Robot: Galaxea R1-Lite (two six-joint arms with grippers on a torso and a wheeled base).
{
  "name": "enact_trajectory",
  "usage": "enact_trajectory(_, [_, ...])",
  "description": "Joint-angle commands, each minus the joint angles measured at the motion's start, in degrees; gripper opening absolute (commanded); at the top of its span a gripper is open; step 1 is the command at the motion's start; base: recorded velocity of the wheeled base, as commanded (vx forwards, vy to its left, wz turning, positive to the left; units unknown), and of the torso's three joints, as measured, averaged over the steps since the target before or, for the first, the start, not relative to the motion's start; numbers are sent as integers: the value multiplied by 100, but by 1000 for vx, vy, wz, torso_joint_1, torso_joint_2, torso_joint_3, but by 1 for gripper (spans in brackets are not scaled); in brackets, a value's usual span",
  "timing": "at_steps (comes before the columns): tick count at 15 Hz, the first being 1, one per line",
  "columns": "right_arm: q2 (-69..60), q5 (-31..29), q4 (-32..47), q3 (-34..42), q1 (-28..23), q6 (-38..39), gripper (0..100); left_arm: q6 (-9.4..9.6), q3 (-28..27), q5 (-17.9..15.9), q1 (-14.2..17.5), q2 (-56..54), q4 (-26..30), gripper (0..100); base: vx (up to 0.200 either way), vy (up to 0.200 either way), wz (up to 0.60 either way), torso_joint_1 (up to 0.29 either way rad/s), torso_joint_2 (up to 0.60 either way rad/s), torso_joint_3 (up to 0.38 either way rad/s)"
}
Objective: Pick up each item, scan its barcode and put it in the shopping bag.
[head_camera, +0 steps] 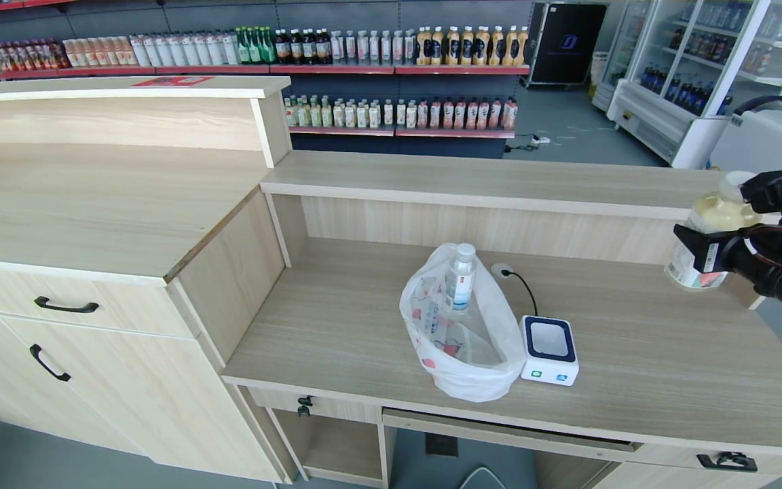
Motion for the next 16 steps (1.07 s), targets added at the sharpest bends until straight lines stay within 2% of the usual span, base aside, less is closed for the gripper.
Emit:
enact_trajectory(1, [-120,-412,-158,226,387,-139,0,2,0,-7,-1,9,-1,100,0,0,0,0,0,0])
enact_trajectory(3, [-164,-711,-299,288,519,-535,0,2,0,1,-1,9,-1,100,0,0,0,0,0,0])
enact_trajectory(5, [-182,-667,-264,297,537,-737,0,2,0,1,-1,9,-1,100,0,0,0,0,0,0])
enact_trajectory(7, [-208,-131,-308,349,581,-904,0,2,0,1,-1,9,-1,100,0,0,300,4,-1,-1])
enact_trajectory(9, [-208,-34,-361,385,721,-1062,0,2,0,1,-1,9,-1,100,0,0,600,0,5,2])
enact_trajectory(10, [-190,291,-352,393,792,-1203,0,2,0,1,-1,9,-1,100,0,0,600,2,2,-7])
enact_trajectory(11, [-173,1188,-229,358,783,-1264,0,2,0,1,-1,9,-1,100,0,0,0,0,0,0])
enact_trajectory(12, [-164,1627,-70,341,783,-1282,0,2,0,1,-1,9,-1,100,0,0,0,0,0,0])
enact_trajectory(13, [-94,2339,228,323,765,-1352,0,2,0,1,-1,9,-1,100,0,0,0,0,0,0])
enact_trajectory(16, [407,3543,290,349,625,-1352,0,2,0,1,-1,9,-1,100,0,0,0,0,0,0])
